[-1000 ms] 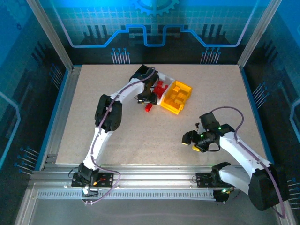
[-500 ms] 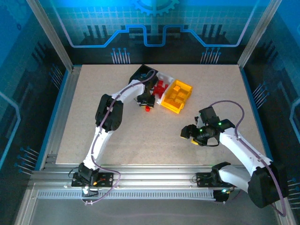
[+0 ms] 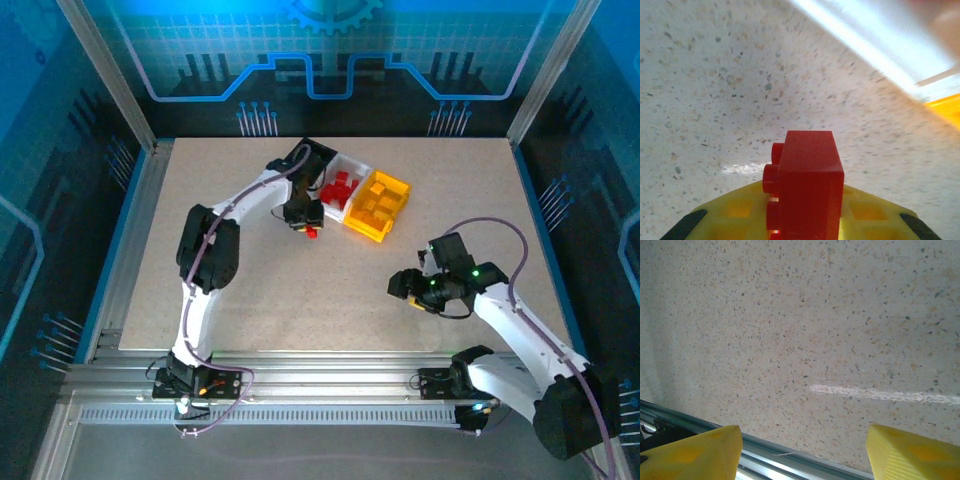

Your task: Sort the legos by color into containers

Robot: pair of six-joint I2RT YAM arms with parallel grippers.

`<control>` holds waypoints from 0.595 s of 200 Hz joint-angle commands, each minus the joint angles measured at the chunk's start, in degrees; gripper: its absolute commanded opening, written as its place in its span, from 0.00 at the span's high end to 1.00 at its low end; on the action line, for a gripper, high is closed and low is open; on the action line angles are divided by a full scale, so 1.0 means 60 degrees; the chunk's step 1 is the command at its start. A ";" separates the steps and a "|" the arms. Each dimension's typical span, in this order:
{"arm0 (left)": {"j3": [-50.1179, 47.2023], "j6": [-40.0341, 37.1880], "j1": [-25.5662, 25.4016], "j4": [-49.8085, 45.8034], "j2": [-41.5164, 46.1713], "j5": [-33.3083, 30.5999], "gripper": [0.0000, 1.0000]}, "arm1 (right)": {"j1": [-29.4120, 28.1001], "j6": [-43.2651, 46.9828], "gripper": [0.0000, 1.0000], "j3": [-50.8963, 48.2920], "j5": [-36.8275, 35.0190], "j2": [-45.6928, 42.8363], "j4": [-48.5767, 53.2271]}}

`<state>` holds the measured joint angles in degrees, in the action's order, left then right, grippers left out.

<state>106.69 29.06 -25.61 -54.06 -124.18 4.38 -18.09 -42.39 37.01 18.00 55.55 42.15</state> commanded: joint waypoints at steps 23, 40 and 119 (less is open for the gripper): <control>0.2576 0.1582 0.0403 0.0426 -0.0755 0.1078 0.79 | 0.0038 0.0121 0.32 -0.0070 -0.0137 -0.0416 0.0345; 0.4183 0.1888 0.0419 0.0327 -0.1728 0.1242 0.75 | 0.0070 0.0129 0.32 0.0124 -0.0153 -0.0461 0.0534; 0.4833 0.1916 0.0474 0.0979 -0.2047 0.1633 0.31 | 0.0098 0.0048 0.31 0.0427 -0.0326 -0.0721 0.0870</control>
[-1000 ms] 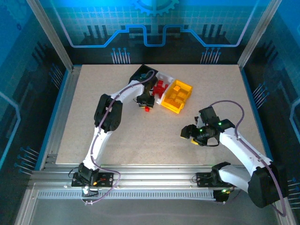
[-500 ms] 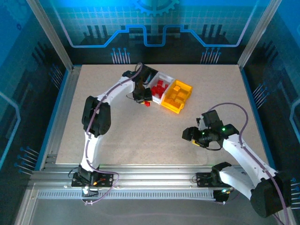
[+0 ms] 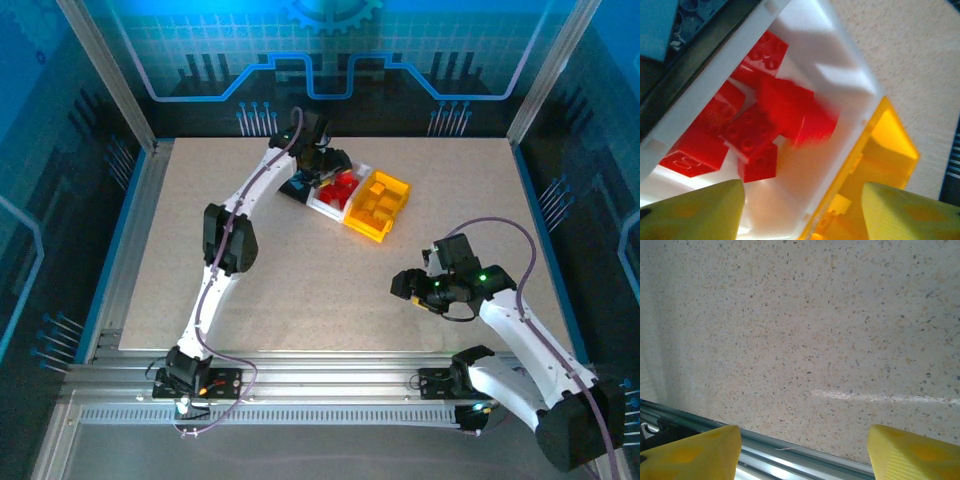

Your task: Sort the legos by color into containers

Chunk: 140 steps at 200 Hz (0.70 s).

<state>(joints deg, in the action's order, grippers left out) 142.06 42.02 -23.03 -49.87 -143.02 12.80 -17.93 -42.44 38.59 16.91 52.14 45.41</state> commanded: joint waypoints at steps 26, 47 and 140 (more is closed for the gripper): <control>-0.3628 -0.0817 0.0067 0.1001 0.2879 -0.0103 0.27 | 0.0117 0.0119 0.30 0.0075 -0.0204 -0.0021 0.0145; -0.5822 -0.1333 0.0079 0.1458 0.4569 -0.0524 0.25 | 0.0147 0.0272 0.30 0.0141 -0.0431 0.0297 -0.0370; -1.3315 -0.1061 0.0396 0.2536 1.0790 -0.2529 0.01 | 0.0372 0.4108 0.22 0.1631 -0.2733 0.2363 -0.3884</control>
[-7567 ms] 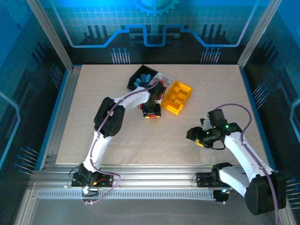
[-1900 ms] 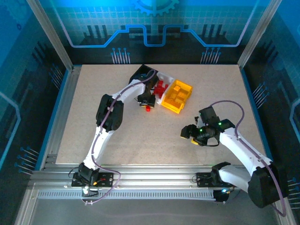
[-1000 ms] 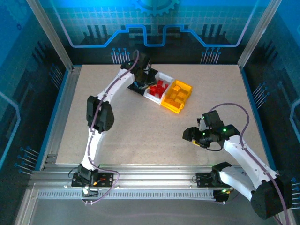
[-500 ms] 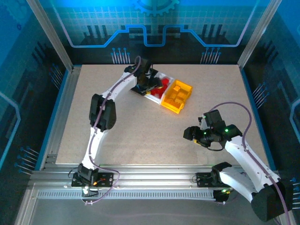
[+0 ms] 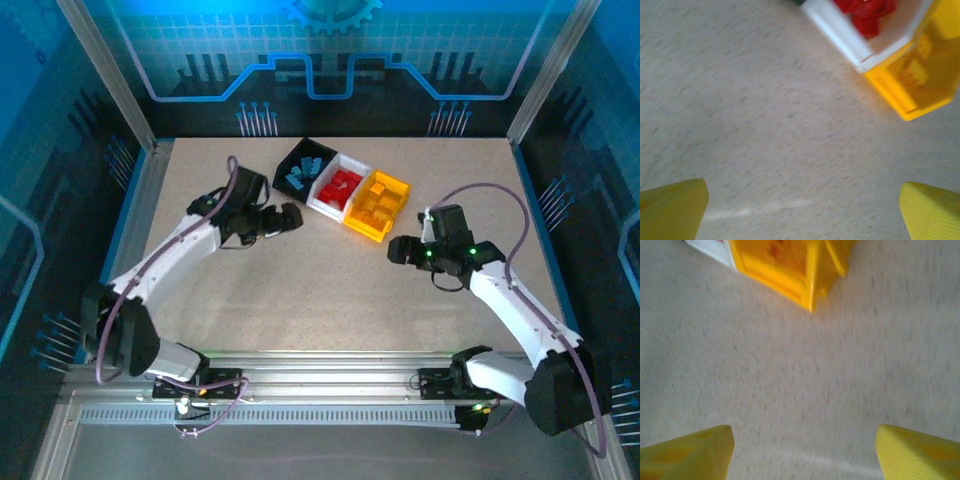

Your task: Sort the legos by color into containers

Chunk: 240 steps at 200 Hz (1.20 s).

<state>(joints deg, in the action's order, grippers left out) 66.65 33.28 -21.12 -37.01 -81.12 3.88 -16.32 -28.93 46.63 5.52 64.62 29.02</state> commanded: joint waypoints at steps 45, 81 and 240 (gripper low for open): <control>-0.1148 -0.0248 0.0094 0.1486 0.0972 -0.2099 0.01 | 0.1057 0.2813 0.19 -0.0472 -0.0891 -0.0234 -0.2183; -0.1705 -0.1099 0.0081 0.3081 0.1480 -0.2214 0.01 | 0.1741 0.2909 0.19 -0.1000 -0.0495 -0.0676 -0.2528; -0.5568 -0.4045 0.0566 0.5590 0.4910 -0.3942 0.01 | 0.3375 0.4096 0.19 -0.2793 0.0235 0.1151 -0.8244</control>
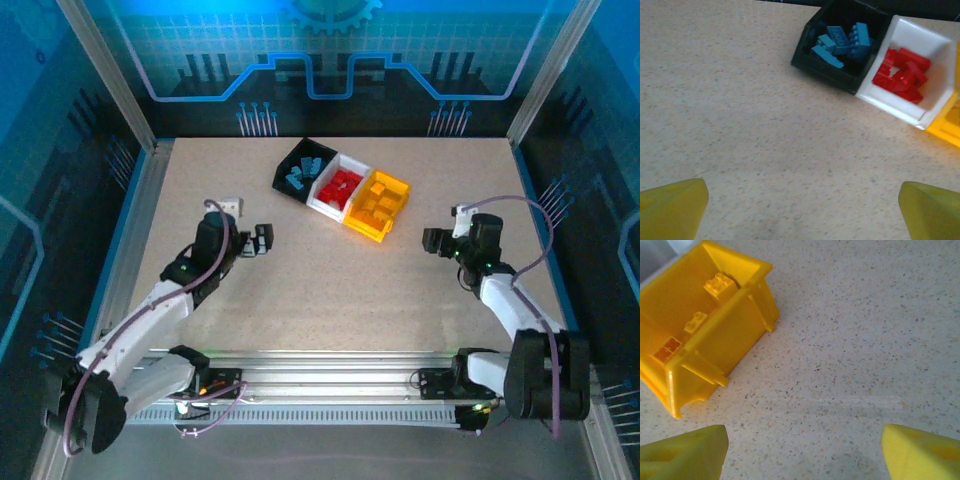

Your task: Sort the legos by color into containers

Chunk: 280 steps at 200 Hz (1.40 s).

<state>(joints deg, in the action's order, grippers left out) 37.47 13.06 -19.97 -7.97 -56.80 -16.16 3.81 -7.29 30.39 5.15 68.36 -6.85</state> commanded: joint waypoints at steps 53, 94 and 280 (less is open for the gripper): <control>-0.1909 -0.0933 0.2815 0.2129 0.1508 -0.0039 0.01 | -0.0255 0.0734 0.20 -0.0981 0.0075 0.1696 -0.5182; -0.2550 -0.1002 0.3620 0.5071 -0.0662 0.0873 0.01 | -0.1029 0.1587 0.18 -0.1357 -0.0208 0.2991 -0.6968; -0.2540 -0.2106 0.3518 0.9926 -0.5270 0.2533 0.01 | -0.1051 0.1363 0.00 -0.0924 -0.0771 0.2984 -0.6036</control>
<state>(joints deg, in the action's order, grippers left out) 22.94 1.37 1.28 49.15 -88.27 -2.48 -1.83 0.10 24.01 1.61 86.17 -41.17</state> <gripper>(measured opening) 0.990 0.997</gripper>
